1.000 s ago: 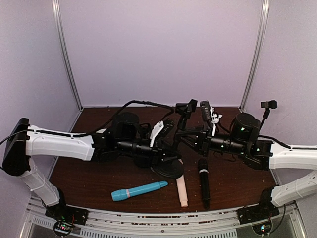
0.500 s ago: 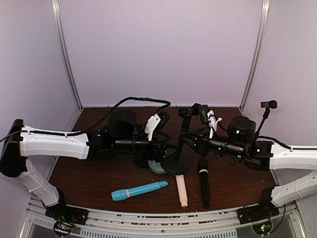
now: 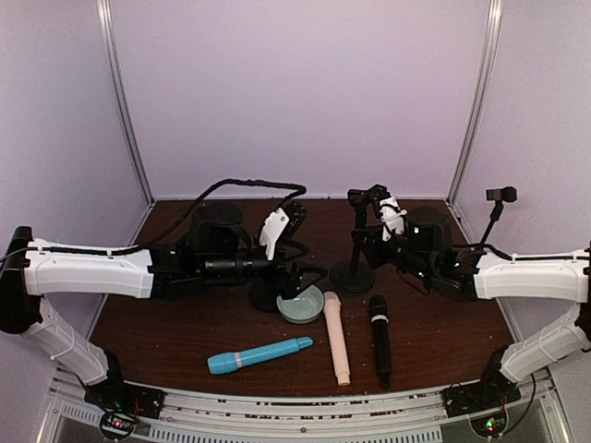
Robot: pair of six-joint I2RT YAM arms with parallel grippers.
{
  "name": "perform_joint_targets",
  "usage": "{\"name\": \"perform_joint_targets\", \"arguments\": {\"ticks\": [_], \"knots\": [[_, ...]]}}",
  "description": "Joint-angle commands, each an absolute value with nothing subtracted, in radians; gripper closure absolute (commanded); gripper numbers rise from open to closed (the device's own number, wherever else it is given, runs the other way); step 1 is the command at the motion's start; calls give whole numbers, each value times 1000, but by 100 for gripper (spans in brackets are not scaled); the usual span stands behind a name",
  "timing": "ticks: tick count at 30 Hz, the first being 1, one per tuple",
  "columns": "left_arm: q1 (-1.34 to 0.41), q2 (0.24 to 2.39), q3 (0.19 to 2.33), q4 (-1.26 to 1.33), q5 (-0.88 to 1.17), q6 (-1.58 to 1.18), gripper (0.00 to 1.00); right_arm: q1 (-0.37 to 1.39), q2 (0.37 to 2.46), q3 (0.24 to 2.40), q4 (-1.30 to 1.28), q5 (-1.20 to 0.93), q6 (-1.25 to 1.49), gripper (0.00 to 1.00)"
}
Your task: Attach the microphones to the stand
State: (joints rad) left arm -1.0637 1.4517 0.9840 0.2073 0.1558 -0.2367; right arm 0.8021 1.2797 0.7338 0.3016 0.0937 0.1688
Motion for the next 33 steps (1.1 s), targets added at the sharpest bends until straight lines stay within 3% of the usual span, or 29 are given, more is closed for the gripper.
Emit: {"name": "perform_joint_targets", "arguments": {"ticks": [1, 13, 22, 24, 28, 33], "knots": [[-1061, 1427, 961, 231, 214, -208, 27, 756, 1384, 785, 491, 140, 132, 100], [-1060, 1408, 922, 256, 252, -161, 29, 690, 1589, 785, 621, 59, 87, 100], [-1060, 1423, 937, 253, 263, -160, 29, 686, 1618, 740, 689, 14, 132, 98], [-1060, 1424, 938, 251, 265, -160, 29, 686, 1607, 740, 673, 21, 136, 91], [-1060, 1425, 939, 248, 267, -162, 29, 686, 1595, 745, 614, 13, 154, 64], [-1061, 1411, 923, 255, 271, -167, 29, 688, 1550, 704, 602, -10, 157, 52]]}}
